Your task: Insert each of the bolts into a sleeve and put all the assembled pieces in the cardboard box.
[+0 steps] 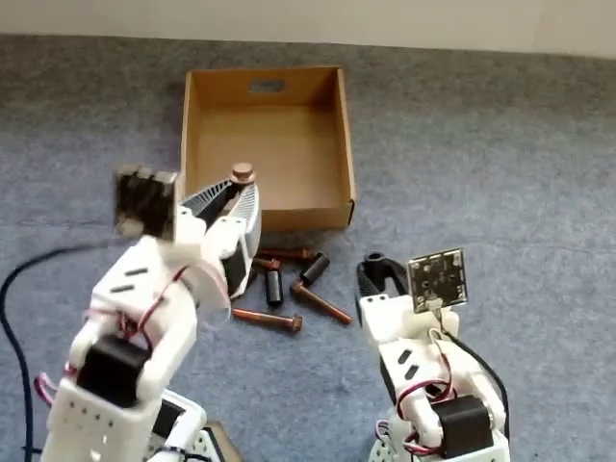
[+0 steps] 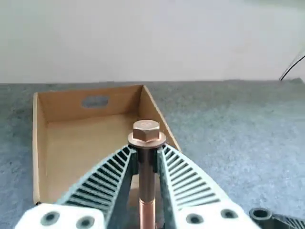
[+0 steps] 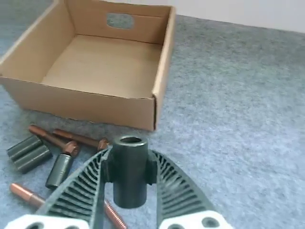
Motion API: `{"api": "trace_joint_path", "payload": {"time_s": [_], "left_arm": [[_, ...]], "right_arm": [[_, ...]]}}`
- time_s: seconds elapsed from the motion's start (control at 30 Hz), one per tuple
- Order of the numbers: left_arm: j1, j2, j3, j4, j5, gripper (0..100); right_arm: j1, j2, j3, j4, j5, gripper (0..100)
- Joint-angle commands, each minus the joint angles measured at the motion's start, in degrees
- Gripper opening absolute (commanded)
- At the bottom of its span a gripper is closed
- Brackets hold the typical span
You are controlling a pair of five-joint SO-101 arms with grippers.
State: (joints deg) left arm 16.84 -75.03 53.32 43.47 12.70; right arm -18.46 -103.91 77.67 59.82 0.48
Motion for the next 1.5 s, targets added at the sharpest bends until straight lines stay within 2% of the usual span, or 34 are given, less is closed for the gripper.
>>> {"api": "trace_joint_path", "payload": {"time_s": [0.0, 0.1, 0.23, 0.37, 0.5, 0.57, 0.7, 0.87, 1.47], "left_arm": [[1.8, -8.22, 10.77, -14.42, 0.26, 1], [3.65, -12.97, 19.82, -26.37, 0.26, 1], [8.04, -15.6, 25.1, -32.09, 0.26, 1], [11.91, -15.6, 25.63, -32.18, -1.14, 1], [14.11, -15.6, 26.59, -32.09, -13.19, 1], [15.78, -15.6, 27.74, -31.91, -14.77, 1], [18.95, -15.96, 29.58, -32.0, -14.33, 1], [20.53, -15.6, 29.76, -32.09, -6.51, 1], [21.67, -16.13, 29.41, -31.91, -6.51, 1]], "right_arm": [[-1.1, -0.48, -0.4, -1.45, -0.62, 0.6], [-1.1, -0.48, 1.45, -4.53, -0.79, 0.6], [-1.19, -0.48, 6.11, -11.47, -0.79, 0.6], [-2.15, -0.48, 9.27, -17.36, -0.53, 0.6], [-4.26, -0.48, 12.44, -20.97, -0.53, 0.6], [-4.88, -0.48, 12.7, -21.05, -0.53, 0.6], [-5.23, -0.48, 12.53, -21.05, -0.7, 0.6], [-5.23, -0.48, 12.88, -21.05, -0.79, 0.6], [-5.14, -0.57, 12.44, -20.79, -0.97, 0.6]]}}
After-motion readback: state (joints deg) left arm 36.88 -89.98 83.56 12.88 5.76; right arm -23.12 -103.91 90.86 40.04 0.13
